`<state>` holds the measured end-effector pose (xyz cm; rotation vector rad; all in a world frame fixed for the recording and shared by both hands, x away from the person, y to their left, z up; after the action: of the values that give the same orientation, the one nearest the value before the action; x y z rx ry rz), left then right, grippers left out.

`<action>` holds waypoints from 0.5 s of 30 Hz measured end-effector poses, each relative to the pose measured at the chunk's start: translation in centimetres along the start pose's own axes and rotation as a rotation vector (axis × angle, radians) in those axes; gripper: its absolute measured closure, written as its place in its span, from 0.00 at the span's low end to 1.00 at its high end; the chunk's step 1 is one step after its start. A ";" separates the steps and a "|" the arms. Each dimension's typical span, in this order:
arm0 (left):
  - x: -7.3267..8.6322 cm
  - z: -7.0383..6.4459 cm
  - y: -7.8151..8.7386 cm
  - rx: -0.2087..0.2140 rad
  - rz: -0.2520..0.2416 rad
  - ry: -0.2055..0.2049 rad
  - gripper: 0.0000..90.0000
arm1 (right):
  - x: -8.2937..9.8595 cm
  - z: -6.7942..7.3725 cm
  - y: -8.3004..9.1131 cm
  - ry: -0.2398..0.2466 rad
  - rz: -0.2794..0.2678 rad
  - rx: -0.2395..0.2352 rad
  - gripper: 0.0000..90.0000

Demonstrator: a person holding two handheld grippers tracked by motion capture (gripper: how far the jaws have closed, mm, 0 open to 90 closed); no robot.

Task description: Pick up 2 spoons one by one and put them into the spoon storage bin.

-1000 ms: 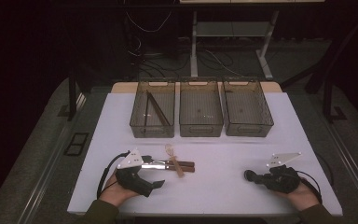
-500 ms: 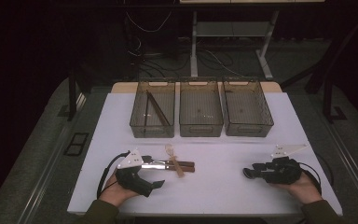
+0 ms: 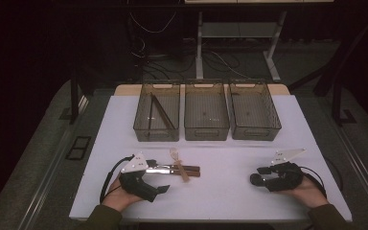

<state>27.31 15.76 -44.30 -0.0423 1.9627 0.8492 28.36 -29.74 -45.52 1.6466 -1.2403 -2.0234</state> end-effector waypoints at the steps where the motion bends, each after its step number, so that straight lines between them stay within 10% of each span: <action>1: 0.0 0.0 0.0 0.000 0.000 0.000 0.00 | 0.0 0.1 0.0 0.008 0.002 0.002 0.54; 15: 0.0 -0.1 0.0 0.003 0.006 -0.003 0.00 | 0.2 0.9 0.3 0.124 0.027 0.006 0.72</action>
<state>27.17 15.71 -44.28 -0.0332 1.9617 0.8501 27.36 -29.66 -45.43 1.7201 -1.2202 -1.8733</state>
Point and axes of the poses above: each handheld gripper's, and its own axes: y roughly backward along the jaws, x roughly out of its underside, z roughly to its left, the point moved 1 cm from there along -y, roughly forward along the jaws, and after that the axes turned 13 degrees about y, right-handed, at the moved point
